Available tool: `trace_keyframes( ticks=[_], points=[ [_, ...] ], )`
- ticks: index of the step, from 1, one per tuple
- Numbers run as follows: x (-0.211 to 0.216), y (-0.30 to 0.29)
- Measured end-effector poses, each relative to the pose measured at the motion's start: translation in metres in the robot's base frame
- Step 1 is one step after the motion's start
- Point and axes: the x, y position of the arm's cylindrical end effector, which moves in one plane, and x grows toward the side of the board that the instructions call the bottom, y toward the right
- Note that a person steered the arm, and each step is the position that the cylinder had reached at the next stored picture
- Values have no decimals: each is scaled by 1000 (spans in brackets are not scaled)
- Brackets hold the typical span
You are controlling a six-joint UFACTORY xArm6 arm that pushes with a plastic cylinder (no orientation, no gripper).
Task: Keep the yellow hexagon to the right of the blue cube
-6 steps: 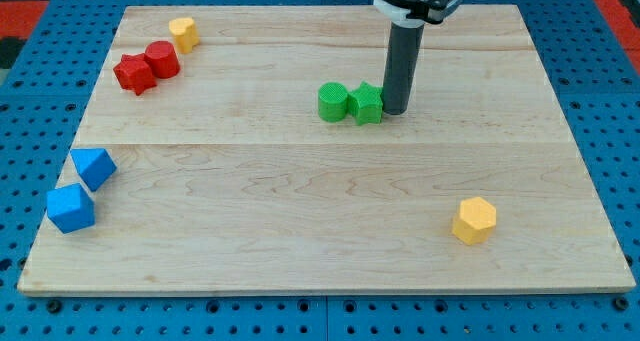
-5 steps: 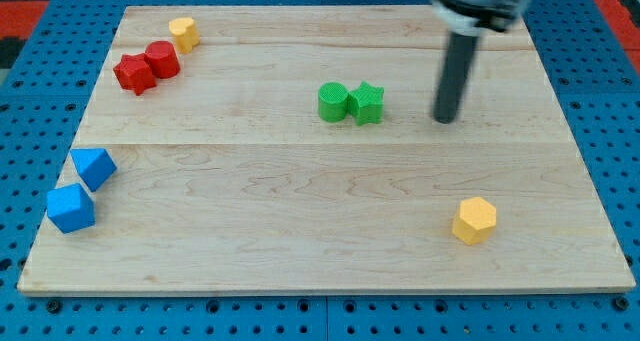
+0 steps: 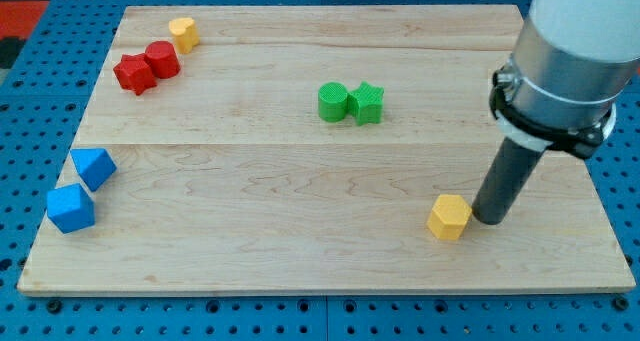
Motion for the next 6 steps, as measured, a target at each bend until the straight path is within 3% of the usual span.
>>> trace_keyframes(
  ticks=[2, 4, 6],
  points=[
    [32, -84],
    [0, -230],
    [-24, -331]
  ],
)
